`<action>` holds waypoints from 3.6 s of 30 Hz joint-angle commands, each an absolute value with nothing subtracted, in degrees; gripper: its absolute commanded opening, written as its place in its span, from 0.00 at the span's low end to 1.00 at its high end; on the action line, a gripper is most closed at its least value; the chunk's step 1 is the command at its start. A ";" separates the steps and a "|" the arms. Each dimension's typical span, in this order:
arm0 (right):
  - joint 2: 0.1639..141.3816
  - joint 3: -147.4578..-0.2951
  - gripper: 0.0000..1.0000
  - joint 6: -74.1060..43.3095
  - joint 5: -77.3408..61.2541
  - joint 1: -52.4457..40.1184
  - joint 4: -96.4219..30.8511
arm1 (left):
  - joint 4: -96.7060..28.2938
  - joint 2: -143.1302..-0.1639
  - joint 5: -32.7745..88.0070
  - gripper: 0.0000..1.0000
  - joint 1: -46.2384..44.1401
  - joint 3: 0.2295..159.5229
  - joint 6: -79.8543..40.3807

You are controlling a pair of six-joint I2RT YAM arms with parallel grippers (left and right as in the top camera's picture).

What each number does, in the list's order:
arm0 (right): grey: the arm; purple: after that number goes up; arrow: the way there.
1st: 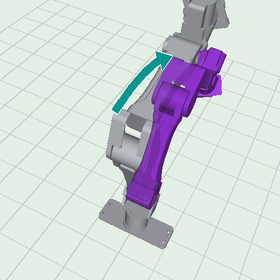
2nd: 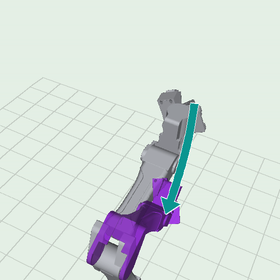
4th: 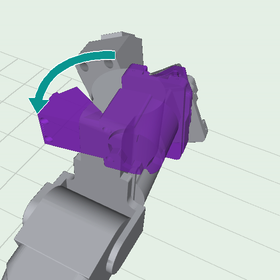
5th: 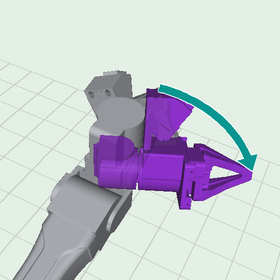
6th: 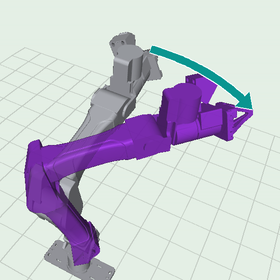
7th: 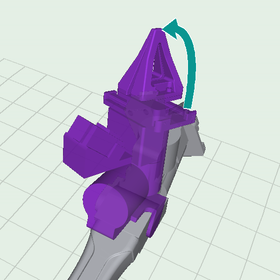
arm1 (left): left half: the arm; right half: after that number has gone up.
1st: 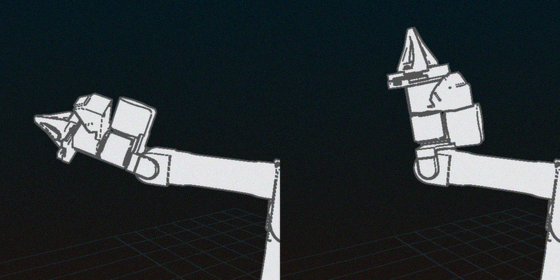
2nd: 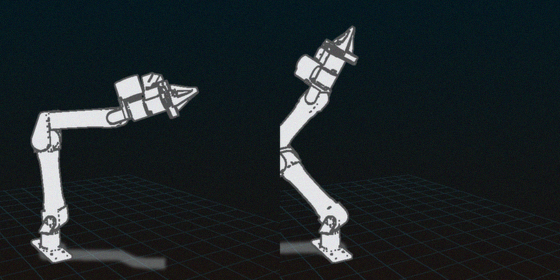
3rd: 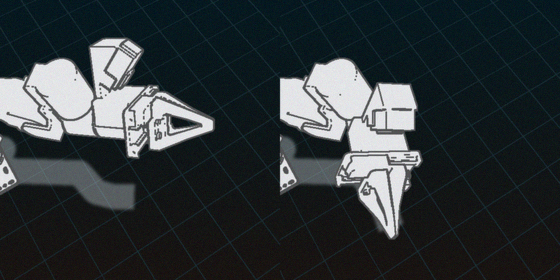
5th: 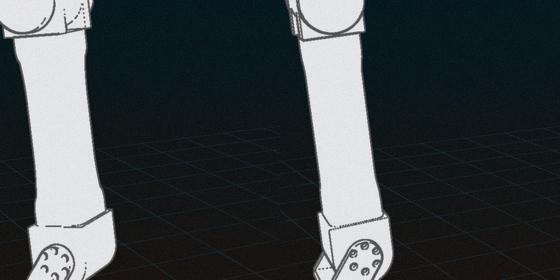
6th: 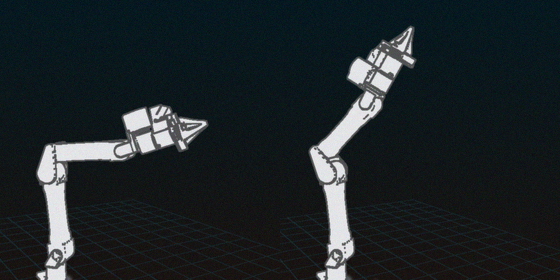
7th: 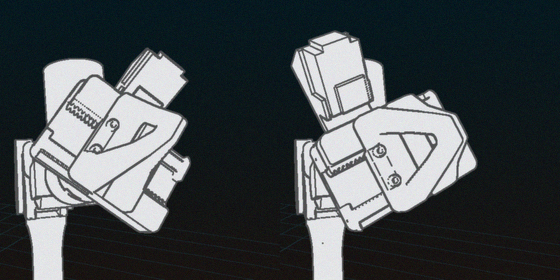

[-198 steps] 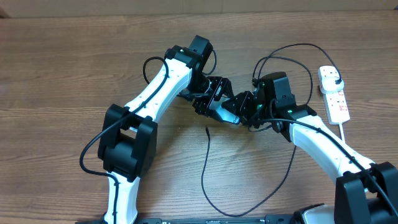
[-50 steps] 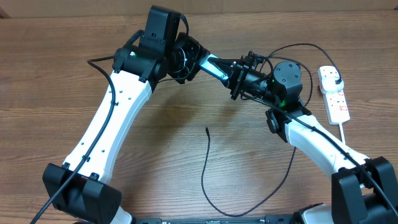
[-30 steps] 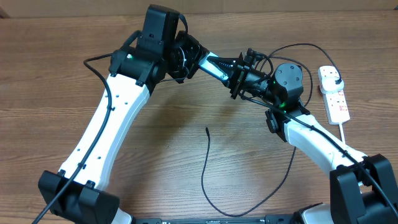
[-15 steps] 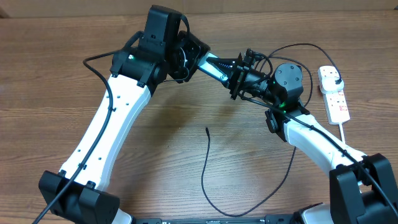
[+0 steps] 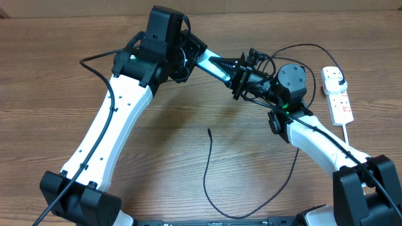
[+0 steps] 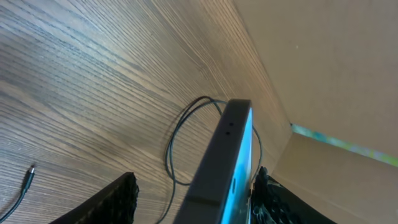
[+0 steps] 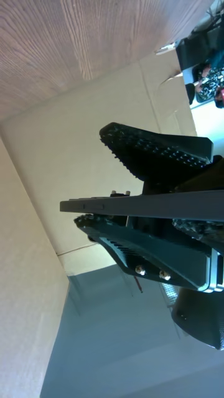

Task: Plug charger to phone and switch on socket

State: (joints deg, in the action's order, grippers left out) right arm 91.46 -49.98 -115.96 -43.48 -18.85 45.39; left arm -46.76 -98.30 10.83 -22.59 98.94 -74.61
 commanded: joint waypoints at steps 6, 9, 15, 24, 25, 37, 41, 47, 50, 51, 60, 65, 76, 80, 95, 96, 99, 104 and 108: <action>88.95 -51.46 0.04 -122.98 -51.09 -21.58 48.80 | -46.48 -102.43 12.05 0.49 -23.29 98.39 -73.67; 88.95 -51.46 0.04 -122.98 -51.11 -21.65 48.80 | -46.50 -102.69 12.03 0.43 -23.29 98.39 -73.65; 88.97 -51.46 0.04 -122.96 -51.09 -21.65 48.80 | -46.48 -102.76 12.10 0.27 -23.29 98.39 -73.67; 88.95 -51.46 0.04 -122.76 -51.11 -21.65 48.77 | -46.52 -102.76 12.27 0.04 -23.29 98.39 -73.19; 88.97 -51.46 0.04 -122.76 -51.09 -21.65 48.77 | -46.52 -102.76 12.36 0.04 -23.29 98.39 -73.06; 88.97 -51.46 0.04 -122.56 -50.17 -21.63 48.77 | -46.46 -102.76 13.82 0.04 -23.29 98.39 -69.34; 88.97 -51.46 0.07 -122.50 -50.19 -21.63 48.75 | -46.37 -102.76 14.70 0.04 -23.29 98.39 -69.36; 88.97 -51.46 0.69 -116.49 -49.36 -20.88 48.75 | -46.26 -102.76 15.03 0.04 -23.29 98.39 -68.25; 88.97 -51.46 0.90 -113.40 -49.36 -20.38 48.77 | -46.24 -102.76 14.98 0.04 -23.27 98.39 -68.05; 88.97 -51.46 0.96 -112.31 -49.41 -20.10 48.75 | -46.19 -102.76 14.87 0.04 -23.18 98.39 -67.57; 88.97 -51.46 1.00 -108.01 -49.82 -19.11 44.29 | -46.24 -102.76 14.68 0.04 -21.91 98.39 -66.15; 88.97 -51.46 1.00 -101.65 -50.11 -18.55 36.45 | -46.28 -102.74 17.19 0.04 -19.53 98.39 -62.50; 88.97 -51.46 1.00 -80.75 -49.60 -8.78 14.06 | -48.03 -102.74 33.98 0.04 -10.20 98.39 -46.54; 88.97 -51.46 1.00 -61.14 -49.45 -7.33 5.48 | -49.58 -102.74 39.40 0.04 -8.43 98.39 -40.16; 88.97 -51.53 1.00 -40.16 -18.94 -19.42 -23.35 | -52.31 -102.74 46.44 0.04 -5.91 98.39 -30.83; 88.97 -51.53 0.99 -40.14 -17.52 -20.91 -23.31 | -51.96 -102.74 47.53 0.04 -5.17 98.39 -30.83; 88.97 -51.53 0.99 -39.99 -13.65 -25.17 -23.83 | -51.90 -102.74 50.94 0.04 -2.50 98.39 -30.76; 88.97 -51.53 0.96 -40.01 -6.46 -30.46 -27.27 | -52.62 -102.74 54.61 0.04 1.98 98.39 -29.10; 89.06 -51.53 0.93 -40.21 -0.05 -34.52 -30.30 | -52.69 -102.74 56.05 0.04 3.77 98.39 -28.25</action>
